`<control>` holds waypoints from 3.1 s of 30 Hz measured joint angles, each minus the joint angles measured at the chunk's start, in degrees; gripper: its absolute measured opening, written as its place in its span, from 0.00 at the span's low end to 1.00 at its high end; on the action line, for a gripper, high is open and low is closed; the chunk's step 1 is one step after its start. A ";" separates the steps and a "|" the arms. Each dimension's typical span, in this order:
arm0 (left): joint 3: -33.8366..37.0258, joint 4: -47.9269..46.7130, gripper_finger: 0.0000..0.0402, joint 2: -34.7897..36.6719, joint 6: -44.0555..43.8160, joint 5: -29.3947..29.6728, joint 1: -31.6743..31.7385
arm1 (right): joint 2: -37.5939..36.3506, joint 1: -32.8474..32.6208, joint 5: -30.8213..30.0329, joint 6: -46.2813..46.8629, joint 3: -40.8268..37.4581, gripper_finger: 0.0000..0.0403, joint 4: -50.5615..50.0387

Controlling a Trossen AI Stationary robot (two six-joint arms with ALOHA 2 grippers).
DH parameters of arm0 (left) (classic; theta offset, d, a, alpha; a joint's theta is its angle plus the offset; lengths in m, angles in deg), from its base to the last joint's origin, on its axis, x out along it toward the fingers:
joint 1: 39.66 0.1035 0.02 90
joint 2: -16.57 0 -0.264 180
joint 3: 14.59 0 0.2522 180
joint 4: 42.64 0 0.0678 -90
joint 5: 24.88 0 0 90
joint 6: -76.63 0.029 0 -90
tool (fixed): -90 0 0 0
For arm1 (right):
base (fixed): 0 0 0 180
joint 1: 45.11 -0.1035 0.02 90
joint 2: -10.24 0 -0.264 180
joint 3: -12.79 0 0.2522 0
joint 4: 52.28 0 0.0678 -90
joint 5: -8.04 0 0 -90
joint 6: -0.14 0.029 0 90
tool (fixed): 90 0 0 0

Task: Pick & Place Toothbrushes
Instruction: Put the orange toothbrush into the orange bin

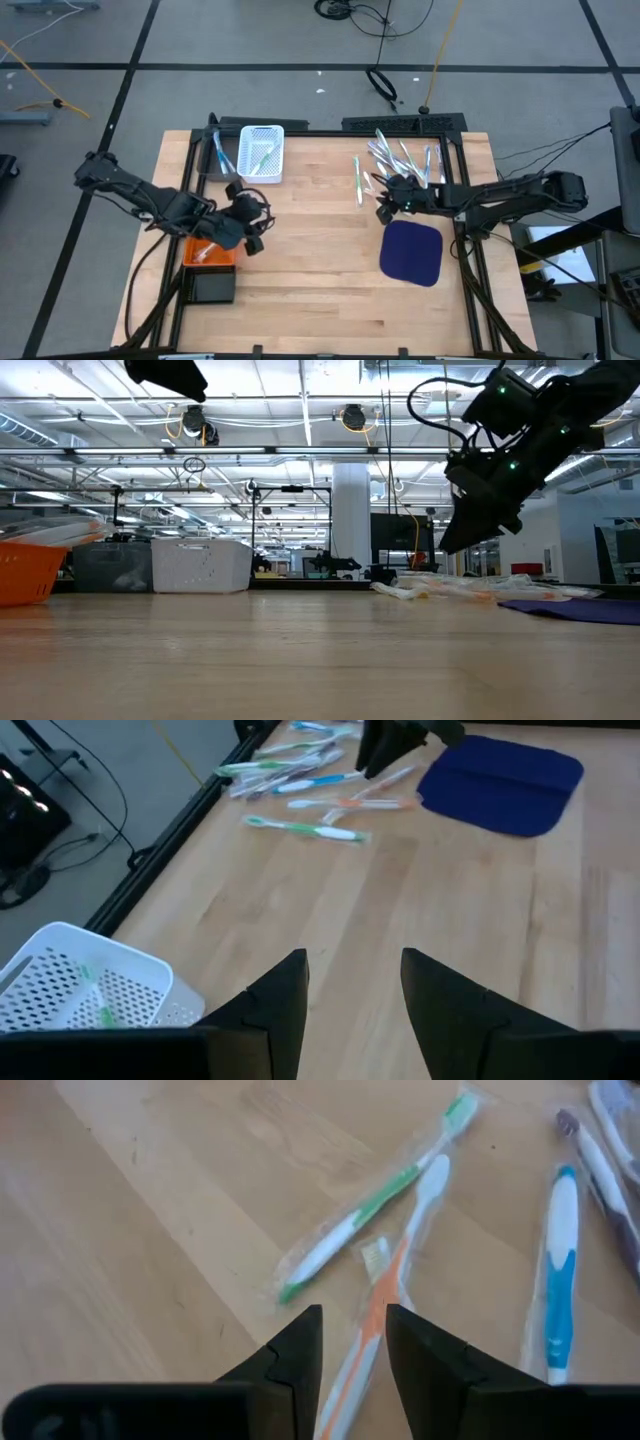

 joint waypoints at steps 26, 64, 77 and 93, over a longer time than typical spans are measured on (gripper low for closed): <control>0.01 -0.03 0.41 0.00 -0.07 -0.09 0.85 | 5.60 0.15 3.04 2.86 -5.49 0.26 8.22; 0.03 6.39 0.41 0.00 0.80 0.07 0.85 | -4.73 -9.64 4.31 -13.26 -4.35 0.00 30.94; 6.03 34.53 0.41 -0.46 14.75 -3.11 1.82 | -4.94 -18.44 4.29 -23.10 -4.35 0.00 46.73; 21.78 88.05 0.41 -9.68 22.10 -20.68 10.72 | -1.84 -21.68 4.15 -26.12 -4.35 0.00 55.68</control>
